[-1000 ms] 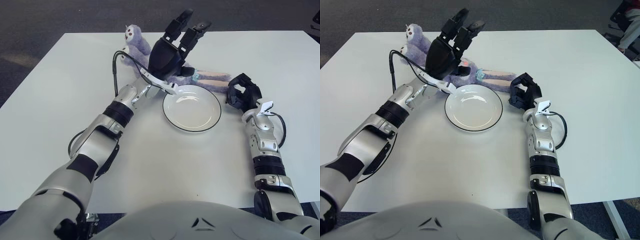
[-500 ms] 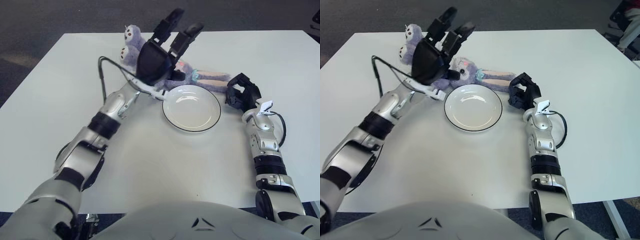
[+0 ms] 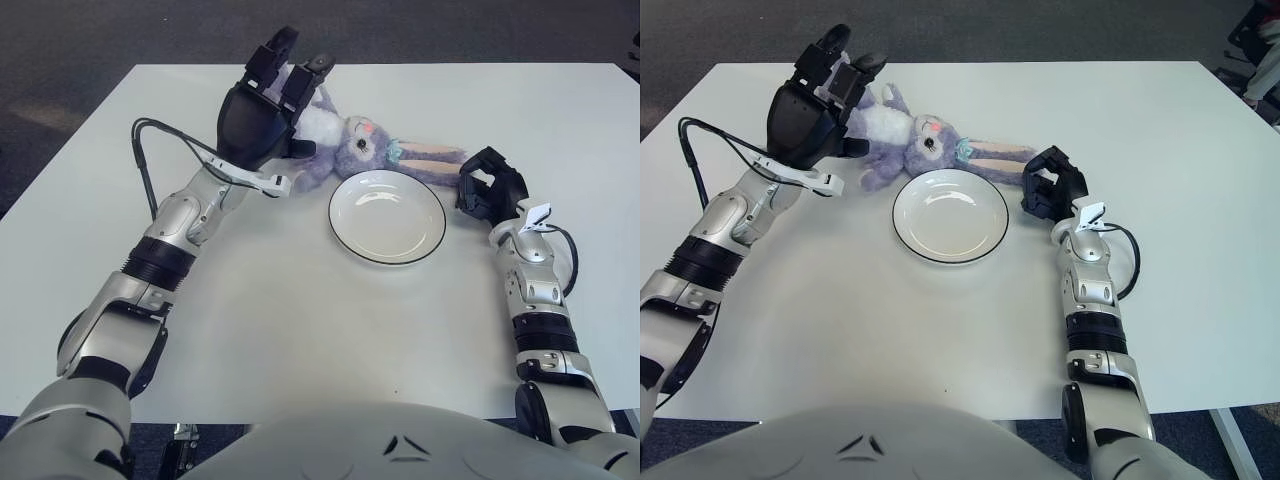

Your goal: Put the doll into the plate.

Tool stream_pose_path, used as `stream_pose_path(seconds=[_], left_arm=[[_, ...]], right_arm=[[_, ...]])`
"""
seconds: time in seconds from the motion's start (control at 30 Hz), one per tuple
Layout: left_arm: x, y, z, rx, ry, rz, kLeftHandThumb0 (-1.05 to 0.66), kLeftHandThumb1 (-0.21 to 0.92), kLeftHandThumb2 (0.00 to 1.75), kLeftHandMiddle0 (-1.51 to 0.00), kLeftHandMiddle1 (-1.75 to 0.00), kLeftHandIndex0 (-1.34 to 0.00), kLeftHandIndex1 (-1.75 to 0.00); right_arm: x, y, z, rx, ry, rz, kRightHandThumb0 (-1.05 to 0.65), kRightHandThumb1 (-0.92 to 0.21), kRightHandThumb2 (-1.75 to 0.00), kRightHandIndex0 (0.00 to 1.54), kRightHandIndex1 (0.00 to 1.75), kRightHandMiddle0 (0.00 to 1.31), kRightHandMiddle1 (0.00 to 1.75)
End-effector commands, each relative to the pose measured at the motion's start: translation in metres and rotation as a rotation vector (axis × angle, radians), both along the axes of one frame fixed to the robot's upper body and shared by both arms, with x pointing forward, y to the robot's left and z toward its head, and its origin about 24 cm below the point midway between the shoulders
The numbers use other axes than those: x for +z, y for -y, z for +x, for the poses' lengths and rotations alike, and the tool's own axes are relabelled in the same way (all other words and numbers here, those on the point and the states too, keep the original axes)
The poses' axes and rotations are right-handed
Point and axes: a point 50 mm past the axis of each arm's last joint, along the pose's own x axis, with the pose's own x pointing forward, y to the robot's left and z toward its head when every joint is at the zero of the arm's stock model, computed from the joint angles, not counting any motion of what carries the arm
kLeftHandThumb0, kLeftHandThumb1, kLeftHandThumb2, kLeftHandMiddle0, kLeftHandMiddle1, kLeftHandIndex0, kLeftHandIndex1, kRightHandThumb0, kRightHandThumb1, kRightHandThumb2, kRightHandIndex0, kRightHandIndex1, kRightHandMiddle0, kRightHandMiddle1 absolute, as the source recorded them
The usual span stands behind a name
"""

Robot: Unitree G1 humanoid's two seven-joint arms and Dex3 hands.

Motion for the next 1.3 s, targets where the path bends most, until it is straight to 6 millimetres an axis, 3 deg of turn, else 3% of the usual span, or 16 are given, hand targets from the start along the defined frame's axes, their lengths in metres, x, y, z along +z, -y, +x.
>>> stream_pose_path(seconds=[0.0,0.3,0.47,0.6,0.87,1.27], left_arm=[[-0.007,-0.003,0.002,0.025,-0.039,-0.003,-0.86,0.92,1.2,-0.28,-0.12,0.0,-0.85],[-0.017,0.0,0.003,0.031,-0.064,-0.005,-0.87,0.92,1.2,-0.28,-0.12,0.0,-0.86],[-0.024,0.001,0.005,0.017,-0.101,-0.005,-0.86,0.92,1.18,-0.26,-0.11,0.0,-0.83],[-0.027,0.002,0.006,0.012,-0.113,-0.006,-0.86,0.92,1.18,-0.26,-0.11,0.0,-0.82],[-0.037,0.002,0.009,0.005,-0.17,-0.019,-0.85,0.92,1.17,-0.24,-0.1,0.0,-0.78],[-0.043,0.002,0.006,0.005,-0.182,-0.022,-0.84,0.92,1.17,-0.24,-0.09,0.0,-0.77]], right_arm=[[-0.016,0.001,-0.014,-0.019,-0.088,-0.027,-0.41,-0.58,-0.99,0.89,1.75,0.41,1.75],[0.005,0.001,-0.014,-0.004,-0.031,-0.081,-0.41,-0.57,-0.99,0.89,1.75,0.42,1.75],[0.035,0.003,0.0,0.029,0.044,-0.151,-0.41,-0.57,-1.0,0.93,1.75,0.42,1.75],[0.045,0.001,0.003,0.037,0.064,-0.173,-0.41,-0.57,-1.0,0.94,1.75,0.42,1.75],[0.084,-0.018,0.012,0.055,0.187,-0.385,-0.4,-0.59,-0.98,0.93,1.75,0.41,1.75],[0.108,-0.029,0.025,0.035,0.249,-0.556,-0.4,-0.6,-0.96,0.85,1.75,0.4,1.75]])
